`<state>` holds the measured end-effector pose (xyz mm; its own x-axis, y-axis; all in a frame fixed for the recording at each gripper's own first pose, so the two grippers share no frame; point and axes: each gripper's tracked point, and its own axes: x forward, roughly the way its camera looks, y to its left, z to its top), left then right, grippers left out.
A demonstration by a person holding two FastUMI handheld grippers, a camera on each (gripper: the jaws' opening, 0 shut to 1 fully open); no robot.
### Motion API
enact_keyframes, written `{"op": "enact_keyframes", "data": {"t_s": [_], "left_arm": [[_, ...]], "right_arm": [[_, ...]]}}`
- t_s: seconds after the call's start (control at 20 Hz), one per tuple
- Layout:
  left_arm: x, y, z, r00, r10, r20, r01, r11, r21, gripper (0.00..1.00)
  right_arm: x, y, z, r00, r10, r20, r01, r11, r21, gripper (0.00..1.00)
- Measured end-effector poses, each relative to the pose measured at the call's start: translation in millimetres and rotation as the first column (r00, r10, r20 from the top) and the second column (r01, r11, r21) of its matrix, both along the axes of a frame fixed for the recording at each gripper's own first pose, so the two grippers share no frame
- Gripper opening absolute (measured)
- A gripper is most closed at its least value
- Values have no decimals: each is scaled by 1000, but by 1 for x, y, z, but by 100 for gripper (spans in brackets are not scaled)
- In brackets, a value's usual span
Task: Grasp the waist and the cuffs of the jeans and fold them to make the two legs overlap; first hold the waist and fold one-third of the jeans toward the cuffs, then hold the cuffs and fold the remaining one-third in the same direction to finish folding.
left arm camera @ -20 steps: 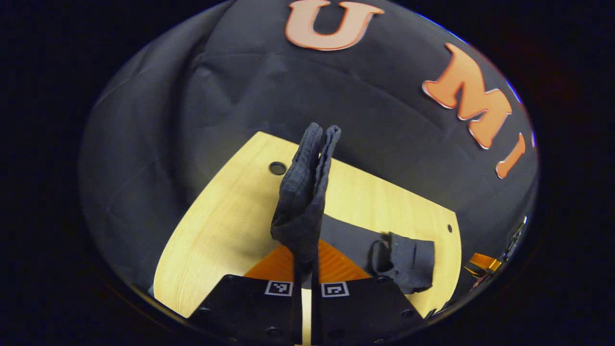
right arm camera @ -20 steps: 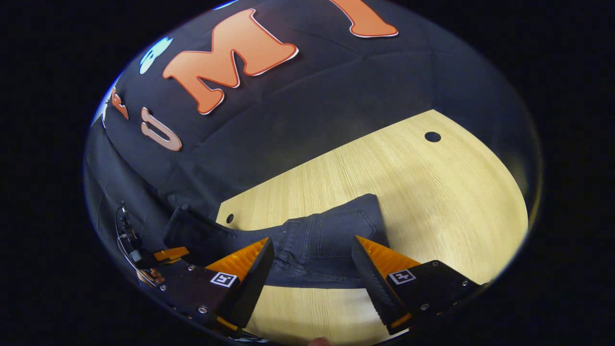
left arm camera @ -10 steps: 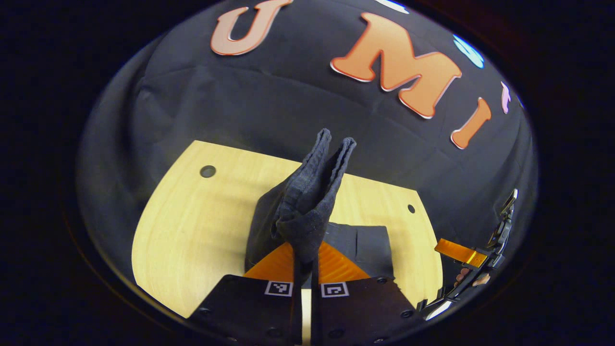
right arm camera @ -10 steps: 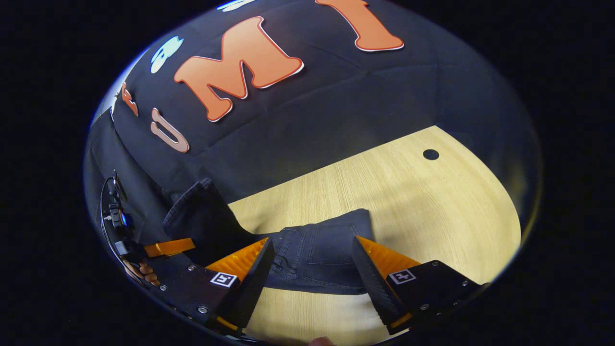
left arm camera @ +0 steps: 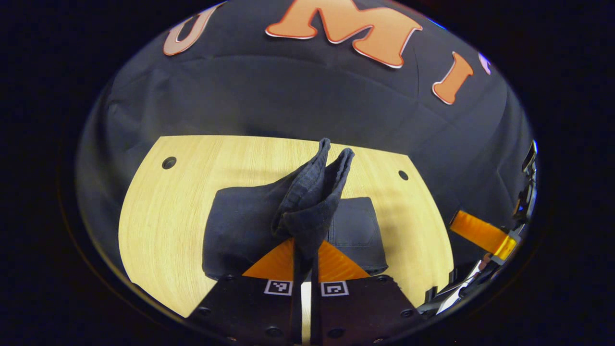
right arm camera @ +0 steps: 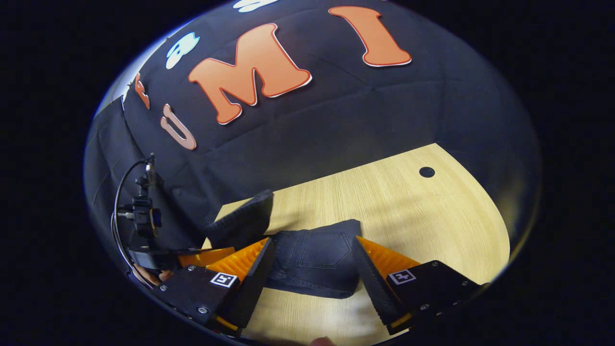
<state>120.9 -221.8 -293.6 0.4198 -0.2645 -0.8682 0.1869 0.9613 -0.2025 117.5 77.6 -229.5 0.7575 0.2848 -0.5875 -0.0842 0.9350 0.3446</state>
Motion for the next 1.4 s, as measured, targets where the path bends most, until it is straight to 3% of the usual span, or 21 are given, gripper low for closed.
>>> {"op": "enact_keyframes", "data": {"t_s": [0.1,0.2,0.3,0.35,0.4,0.45,0.5,0.55,0.75,0.95,1.25,1.4], "left_arm": [[-10,-12,-6,999,-34,-8,34,999,24,8],[-26,-29,-5,998,-56,-36,55,998,-32,19],[-36,-30,0,998,-60,-30,58,997,-50,38],[-38,-30,6,998,-56,-8,56,997,-54,49],[-36,-29,8,998,-56,19,57,997,-56,48],[-36,-26,15,998,-48,48,50,997,-51,65],[-36,-23,25,996,-44,77,48,997,-53,66],[-37,-20,39,993,-39,114,45,998,-47,75],[-36,2,95,947,-19,319,28,999,-22,95],[-53,28,138,896,25,443,-11,999,-33,94],[-104,81,189,808,101,580,-90,995,-48,94],[-127,100,208,768,136,626,-122,990,-65,94]], "right_arm": [[-2,0,4,1000,7,20,-7,1000,-7,99],[-4,-3,10,999,11,51,-10,1000,-15,99],[-2,-3,16,996,11,94,-8,999,-33,98],[-5,-3,19,994,14,111,-9,999,-40,98],[-6,-4,22,991,12,130,-5,999,-52,98],[-8,-4,26,989,11,151,-1,998,-66,98],[-10,-6,30,985,8,175,7,996,-85,98],[-14,-7,36,979,8,202,13,994,-105,99],[-33,-7,77,937,-3,351,62,985,-159,98],[-67,-9,114,876,-12,482,126,971,-205,98],[-118,8,144,837,-11,548,174,953,-247,97],[-142,26,149,827,19,563,157,952,-263,100]]}}
